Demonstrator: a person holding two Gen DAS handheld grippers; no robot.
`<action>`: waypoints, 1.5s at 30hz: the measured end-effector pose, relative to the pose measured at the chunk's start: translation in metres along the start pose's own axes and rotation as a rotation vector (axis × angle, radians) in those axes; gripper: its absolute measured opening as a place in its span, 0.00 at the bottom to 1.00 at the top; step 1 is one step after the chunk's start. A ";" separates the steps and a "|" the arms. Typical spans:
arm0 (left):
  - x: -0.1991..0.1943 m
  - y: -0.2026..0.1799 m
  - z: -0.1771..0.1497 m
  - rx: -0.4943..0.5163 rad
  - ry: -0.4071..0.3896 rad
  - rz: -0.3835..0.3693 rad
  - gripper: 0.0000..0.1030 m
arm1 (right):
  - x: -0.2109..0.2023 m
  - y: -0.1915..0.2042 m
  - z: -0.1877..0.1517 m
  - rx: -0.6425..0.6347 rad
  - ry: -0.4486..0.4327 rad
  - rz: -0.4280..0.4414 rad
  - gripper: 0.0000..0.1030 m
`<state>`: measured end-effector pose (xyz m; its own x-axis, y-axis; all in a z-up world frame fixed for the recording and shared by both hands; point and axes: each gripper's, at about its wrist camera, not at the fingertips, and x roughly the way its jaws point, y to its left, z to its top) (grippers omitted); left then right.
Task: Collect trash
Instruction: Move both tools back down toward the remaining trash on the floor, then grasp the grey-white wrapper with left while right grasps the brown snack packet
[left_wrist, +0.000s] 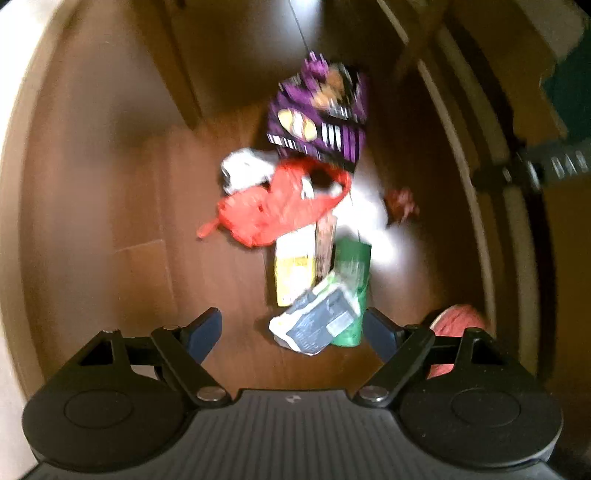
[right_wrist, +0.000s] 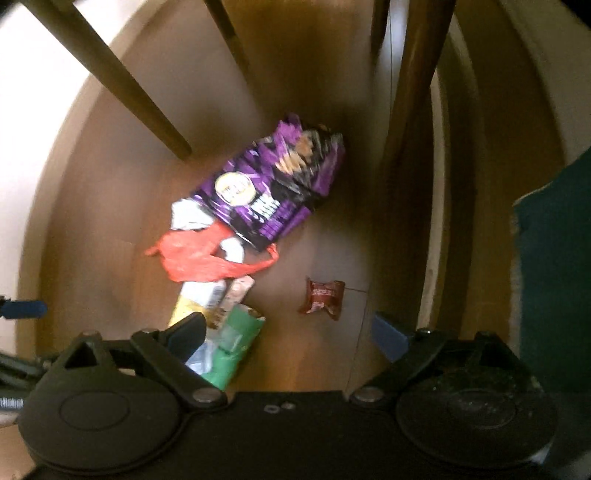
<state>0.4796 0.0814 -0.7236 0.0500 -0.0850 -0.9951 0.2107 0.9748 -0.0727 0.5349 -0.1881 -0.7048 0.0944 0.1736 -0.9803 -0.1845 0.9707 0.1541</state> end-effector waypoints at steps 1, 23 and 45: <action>0.011 0.000 -0.004 0.018 0.006 -0.003 0.81 | 0.013 -0.002 -0.001 0.003 0.004 -0.005 0.93; 0.178 0.030 -0.014 0.192 0.158 -0.236 0.81 | 0.197 -0.028 -0.004 -0.008 0.073 -0.064 0.86; 0.168 0.028 -0.044 -0.072 0.217 -0.233 0.09 | 0.198 -0.036 -0.030 0.038 0.069 -0.105 0.36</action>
<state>0.4513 0.1035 -0.8960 -0.2022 -0.2689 -0.9417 0.1217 0.9472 -0.2966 0.5313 -0.1933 -0.9085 0.0435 0.0600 -0.9973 -0.1399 0.9887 0.0534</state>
